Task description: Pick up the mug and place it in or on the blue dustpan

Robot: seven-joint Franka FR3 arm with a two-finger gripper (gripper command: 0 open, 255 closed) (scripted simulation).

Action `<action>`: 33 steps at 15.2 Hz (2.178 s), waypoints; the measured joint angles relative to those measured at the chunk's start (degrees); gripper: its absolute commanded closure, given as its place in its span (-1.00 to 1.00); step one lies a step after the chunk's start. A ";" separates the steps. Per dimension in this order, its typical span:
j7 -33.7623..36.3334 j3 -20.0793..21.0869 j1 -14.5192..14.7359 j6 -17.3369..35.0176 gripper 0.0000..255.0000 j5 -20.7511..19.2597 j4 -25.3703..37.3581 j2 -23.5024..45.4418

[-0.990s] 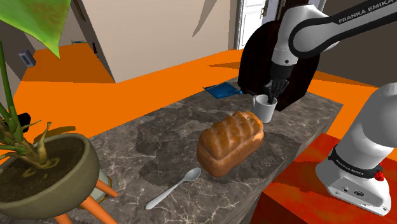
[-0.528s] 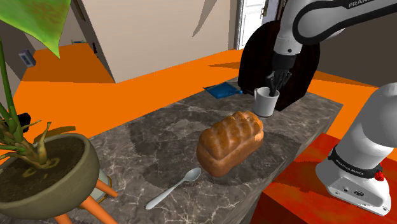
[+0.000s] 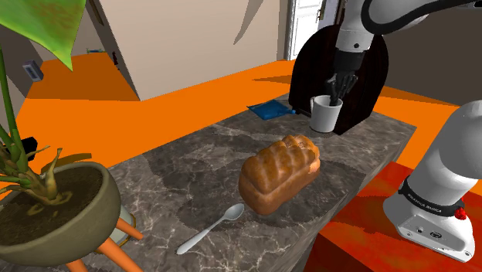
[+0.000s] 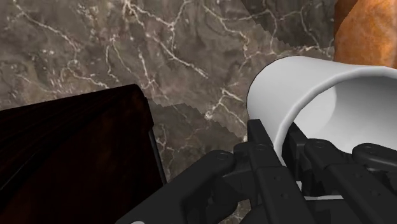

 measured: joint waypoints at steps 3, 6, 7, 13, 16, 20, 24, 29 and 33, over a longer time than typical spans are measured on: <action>0.20 0.05 0.02 -2.41 1.00 -0.03 2.14 -0.28; 0.31 0.00 -0.02 -5.01 1.00 -0.10 4.38 -0.66; 0.42 0.06 0.02 -5.67 1.00 -0.06 5.15 -0.55; 0.67 0.06 0.11 -9.33 1.00 -0.06 10.34 0.99; -0.52 -0.97 -0.09 -7.92 1.00 -0.46 15.05 7.18; -1.92 -2.18 -0.15 -7.30 1.00 -0.56 23.60 16.45; -3.18 -3.16 -0.16 -7.64 1.00 -0.22 32.78 25.40; -5.01 -4.41 -0.47 -9.36 1.00 0.73 46.25 37.31; -5.90 -4.95 -0.89 -12.44 1.00 1.78 58.31 46.52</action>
